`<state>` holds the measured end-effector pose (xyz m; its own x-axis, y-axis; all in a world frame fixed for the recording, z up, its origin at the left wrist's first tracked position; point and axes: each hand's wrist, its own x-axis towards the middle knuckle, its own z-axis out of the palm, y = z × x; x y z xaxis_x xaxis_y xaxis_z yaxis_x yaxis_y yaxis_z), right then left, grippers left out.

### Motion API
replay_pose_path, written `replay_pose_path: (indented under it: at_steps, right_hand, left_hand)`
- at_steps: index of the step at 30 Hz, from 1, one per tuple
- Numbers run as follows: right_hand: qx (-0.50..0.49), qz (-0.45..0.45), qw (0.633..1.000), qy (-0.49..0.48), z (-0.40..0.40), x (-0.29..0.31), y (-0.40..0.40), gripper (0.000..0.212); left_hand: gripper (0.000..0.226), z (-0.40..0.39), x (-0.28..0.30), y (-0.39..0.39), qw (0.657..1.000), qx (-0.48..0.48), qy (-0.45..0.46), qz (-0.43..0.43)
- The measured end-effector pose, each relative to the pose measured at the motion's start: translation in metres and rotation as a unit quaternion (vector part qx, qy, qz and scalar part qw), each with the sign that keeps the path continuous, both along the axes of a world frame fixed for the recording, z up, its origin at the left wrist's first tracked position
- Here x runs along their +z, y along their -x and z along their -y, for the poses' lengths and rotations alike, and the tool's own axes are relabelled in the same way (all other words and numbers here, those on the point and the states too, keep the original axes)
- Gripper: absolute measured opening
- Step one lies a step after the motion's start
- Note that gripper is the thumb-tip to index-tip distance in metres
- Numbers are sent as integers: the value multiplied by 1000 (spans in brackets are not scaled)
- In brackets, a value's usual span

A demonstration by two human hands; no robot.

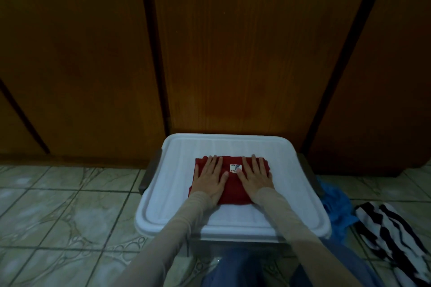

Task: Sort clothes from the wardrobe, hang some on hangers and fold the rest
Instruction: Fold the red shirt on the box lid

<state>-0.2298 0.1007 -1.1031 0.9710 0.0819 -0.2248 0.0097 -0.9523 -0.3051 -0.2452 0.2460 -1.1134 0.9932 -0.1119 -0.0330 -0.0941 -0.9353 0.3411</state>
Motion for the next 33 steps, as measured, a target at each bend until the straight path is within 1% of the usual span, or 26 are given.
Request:
replay_pose_path:
  at_steps: [3,6,7,9,12,14,16,19,21,23,24,27,30,33]
  right_hand:
    - [-1,-4,1000,-4,-1,0,-5,57]
    - [-8,-2,1000,-15,-1,0,-8,59]
    - [-20,-3,1000,-20,-1,1,-8,61]
    - [-73,-7,997,-27,-3,2,-5,68]
    - [-166,3,986,-32,-8,6,4,78]
    - [-193,14,980,-36,-12,8,11,80]
    - [-206,24,978,-30,-12,11,15,79]
    - [-220,17,975,-36,-8,16,18,74]
    - [-216,9,974,-64,-4,19,18,72]
    - [-214,4,970,-116,-1,22,20,71]
    - [-219,1,966,-136,0,23,21,70]
    - [-226,-6,963,-145,5,25,24,69]
    - [-210,8,965,-159,15,31,24,66]
    - [-209,36,964,-161,27,45,25,63]
  left_hand:
    - [54,-4,-2,-6,999,-6,35,-10]
    - [53,-6,-1,-10,998,2,63,8]
    - [54,-5,-1,-9,997,20,72,18]
    - [60,-2,0,-4,993,88,77,25]
    - [66,7,5,6,976,208,61,-22]
    - [65,12,8,11,970,237,36,-41]
    - [63,14,11,13,970,241,18,-42]
    - [63,14,17,12,965,255,25,-61]
    - [65,14,20,11,962,259,11,-81]
    - [66,15,23,10,964,253,-8,-86]
    - [66,15,25,11,965,250,-2,-83]
    - [65,17,27,12,965,244,68,-70]
    - [64,21,26,15,959,239,141,-54]
    - [60,34,31,19,958,227,173,-20]
